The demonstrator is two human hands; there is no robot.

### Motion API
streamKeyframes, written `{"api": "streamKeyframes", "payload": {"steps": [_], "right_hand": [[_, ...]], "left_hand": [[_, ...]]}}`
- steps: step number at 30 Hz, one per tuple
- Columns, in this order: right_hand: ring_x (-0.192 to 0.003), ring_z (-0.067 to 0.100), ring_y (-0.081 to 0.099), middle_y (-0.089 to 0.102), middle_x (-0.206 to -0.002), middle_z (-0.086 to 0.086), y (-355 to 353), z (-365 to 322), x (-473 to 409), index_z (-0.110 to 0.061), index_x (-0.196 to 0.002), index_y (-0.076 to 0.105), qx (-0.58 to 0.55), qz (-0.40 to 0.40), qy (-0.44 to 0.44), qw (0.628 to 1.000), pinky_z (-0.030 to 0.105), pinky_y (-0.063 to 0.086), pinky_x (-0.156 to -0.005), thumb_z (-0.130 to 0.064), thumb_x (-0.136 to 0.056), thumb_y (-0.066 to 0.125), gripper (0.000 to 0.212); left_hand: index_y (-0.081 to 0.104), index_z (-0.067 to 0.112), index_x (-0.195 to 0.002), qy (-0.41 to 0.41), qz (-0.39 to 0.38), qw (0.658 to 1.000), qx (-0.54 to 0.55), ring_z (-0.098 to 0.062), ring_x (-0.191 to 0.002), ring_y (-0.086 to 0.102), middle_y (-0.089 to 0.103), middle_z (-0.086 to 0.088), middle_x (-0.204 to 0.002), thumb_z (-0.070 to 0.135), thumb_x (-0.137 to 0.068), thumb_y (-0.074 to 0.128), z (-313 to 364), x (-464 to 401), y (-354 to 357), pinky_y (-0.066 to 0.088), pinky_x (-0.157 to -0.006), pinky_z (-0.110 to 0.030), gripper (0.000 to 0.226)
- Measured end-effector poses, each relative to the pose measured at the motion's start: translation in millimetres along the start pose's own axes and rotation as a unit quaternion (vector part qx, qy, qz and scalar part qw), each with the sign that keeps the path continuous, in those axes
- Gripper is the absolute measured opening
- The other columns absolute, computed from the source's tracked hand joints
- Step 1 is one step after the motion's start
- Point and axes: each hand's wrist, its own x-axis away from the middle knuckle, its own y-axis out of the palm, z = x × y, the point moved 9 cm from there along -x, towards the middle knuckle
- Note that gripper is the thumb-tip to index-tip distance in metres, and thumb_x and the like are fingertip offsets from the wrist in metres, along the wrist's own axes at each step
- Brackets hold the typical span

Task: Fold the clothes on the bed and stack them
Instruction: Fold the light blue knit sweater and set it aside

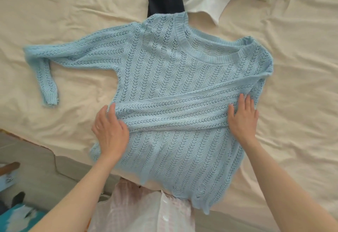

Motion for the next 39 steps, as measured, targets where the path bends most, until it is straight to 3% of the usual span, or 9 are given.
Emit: {"api": "streamKeyframes", "payload": {"steps": [7,12,18,22,26,29,33,36,39], "right_hand": [[-0.14,0.026,0.027,0.033,-0.15,0.015,-20,21,6,-0.001,-0.142,0.036,-0.136,0.106,0.015,0.985,0.032,0.016,-0.115,-0.014,-0.101,0.035,0.044],[-0.105,0.037,0.052,0.058,-0.112,0.022,-34,63,27,0.004,-0.112,0.061,-0.214,0.195,0.065,0.955,0.035,0.035,-0.092,0.0,-0.088,0.054,0.025],[-0.113,0.033,0.046,0.051,-0.122,0.018,-8,66,28,0.003,-0.128,0.048,-0.227,0.056,-0.012,0.972,0.038,0.035,-0.099,0.004,-0.075,0.065,0.056],[-0.099,0.03,0.05,0.057,-0.106,0.013,-12,77,24,0.0,-0.116,0.058,-0.252,0.116,0.023,0.961,0.032,0.039,-0.088,0.002,-0.077,0.066,0.04],[-0.082,0.021,0.052,0.056,-0.087,0.002,-12,89,20,-0.005,-0.096,0.062,-0.297,0.134,0.056,0.944,0.024,0.034,-0.069,-0.001,-0.08,0.064,0.017],[-0.073,0.017,0.051,0.054,-0.081,-0.004,0,108,28,-0.012,-0.091,0.058,-0.326,0.113,0.114,0.932,0.026,0.033,-0.063,-0.011,-0.085,0.062,0.008],[-0.066,0.016,0.047,0.051,-0.073,-0.007,2,122,38,-0.022,-0.083,0.046,-0.341,0.128,0.164,0.917,0.028,0.028,-0.059,-0.016,-0.085,0.061,0.017],[-0.068,0.018,0.051,0.052,-0.074,-0.006,3,124,39,-0.019,-0.083,0.048,-0.351,0.114,0.179,0.912,0.028,0.028,-0.058,-0.013,-0.085,0.06,0.014],[-0.084,0.027,0.058,0.059,-0.09,0.006,-16,117,43,-0.006,-0.096,0.058,-0.321,0.154,0.134,0.925,0.027,0.038,-0.071,-0.002,-0.081,0.062,0.016]], "left_hand": [[0.032,0.016,-0.143,0.247,-0.149,0.957,-0.013,-0.021,-0.143,0.016,0.028,-0.004,-0.151,0.018,-0.098,0.036,160,3,57,0.009,-0.116,-0.048,0.045],[0.03,0.016,-0.144,0.357,-0.201,0.911,0.045,-0.018,-0.136,0.03,0.035,-0.003,-0.147,0.026,-0.099,0.036,281,-3,84,0.017,-0.112,-0.042,0.046],[0.033,0.021,-0.142,0.338,-0.254,0.899,0.11,-0.02,-0.127,0.042,0.047,-0.001,-0.138,0.041,-0.094,0.049,384,-20,112,0.025,-0.105,-0.045,0.054],[0.049,0.021,-0.129,0.306,-0.274,0.9,0.143,-0.019,-0.11,0.056,0.061,-0.001,-0.12,0.048,-0.083,0.064,422,-21,127,0.04,-0.099,-0.041,0.055],[0.057,0.019,-0.077,0.252,-0.253,0.92,0.158,-0.018,-0.071,0.054,0.058,0.001,-0.073,0.036,-0.086,0.061,442,-33,138,0.04,-0.066,-0.029,0.02],[0.036,0.021,-0.056,0.185,-0.283,0.909,0.242,-0.016,-0.052,0.032,0.035,0.002,-0.053,0.032,-0.087,0.06,452,-41,145,0.027,-0.059,-0.027,0.04],[0.054,0.017,-0.075,0.2,-0.292,0.896,0.269,-0.008,-0.056,0.043,0.049,0.006,-0.062,0.029,-0.088,0.062,462,-40,148,0.039,-0.056,-0.023,0.02],[0.056,0.011,-0.106,0.252,-0.294,0.88,0.276,-0.003,-0.074,0.054,0.059,0.006,-0.083,0.023,-0.089,0.063,467,-31,144,0.04,-0.063,-0.003,0.022],[0.046,0.008,-0.125,0.321,-0.2,0.888,0.261,-0.013,-0.09,0.056,0.057,-0.001,-0.105,0.015,-0.091,0.058,462,-28,122,0.043,-0.084,-0.016,0.037]]}}
